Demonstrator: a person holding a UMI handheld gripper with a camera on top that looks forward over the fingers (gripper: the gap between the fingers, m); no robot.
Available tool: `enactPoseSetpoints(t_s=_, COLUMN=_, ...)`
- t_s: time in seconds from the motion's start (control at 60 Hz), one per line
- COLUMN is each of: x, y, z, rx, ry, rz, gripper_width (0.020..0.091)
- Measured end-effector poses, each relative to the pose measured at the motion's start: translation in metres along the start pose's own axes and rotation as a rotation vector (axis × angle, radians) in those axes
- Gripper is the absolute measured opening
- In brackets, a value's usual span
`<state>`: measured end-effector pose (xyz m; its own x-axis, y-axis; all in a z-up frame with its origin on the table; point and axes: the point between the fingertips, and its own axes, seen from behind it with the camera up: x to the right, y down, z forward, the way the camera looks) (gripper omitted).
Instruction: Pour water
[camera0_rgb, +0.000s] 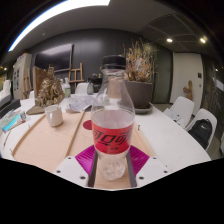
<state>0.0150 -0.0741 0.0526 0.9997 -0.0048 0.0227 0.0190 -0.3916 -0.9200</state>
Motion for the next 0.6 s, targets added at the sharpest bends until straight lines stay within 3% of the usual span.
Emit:
enactPoseSetpoints(t_s=0.017, x=0.003, y=-0.002, z=0.001, rx=0.012, ry=0.010, rz=0.004, gripper_width=0.0435)
enactPoseSetpoints(t_s=0.05, x=0.005, y=-0.003, z=0.003, rx=0.022, ry=0.019, rz=0.015, gripper_width=0.0426)
enactPoseSetpoints(t_s=0.15, x=0.010, y=-0.007, z=0.008, rx=0.041, ry=0.039, rz=0.049, gripper_width=0.0296)
enactPoseSetpoints(t_s=0.233, x=0.015, y=-0.008, z=0.010, rx=0.041, ry=0.066, rz=0.042, gripper_width=0.0229)
enactPoseSetpoints(t_s=0.433, x=0.012, y=-0.016, z=0.013, rx=0.006, ry=0.078, rz=0.008, gripper_width=0.0227)
enactPoseSetpoints(t_s=0.6, x=0.014, y=-0.053, z=0.010, rx=0.015, ry=0.110, rz=-0.075, gripper_width=0.0227)
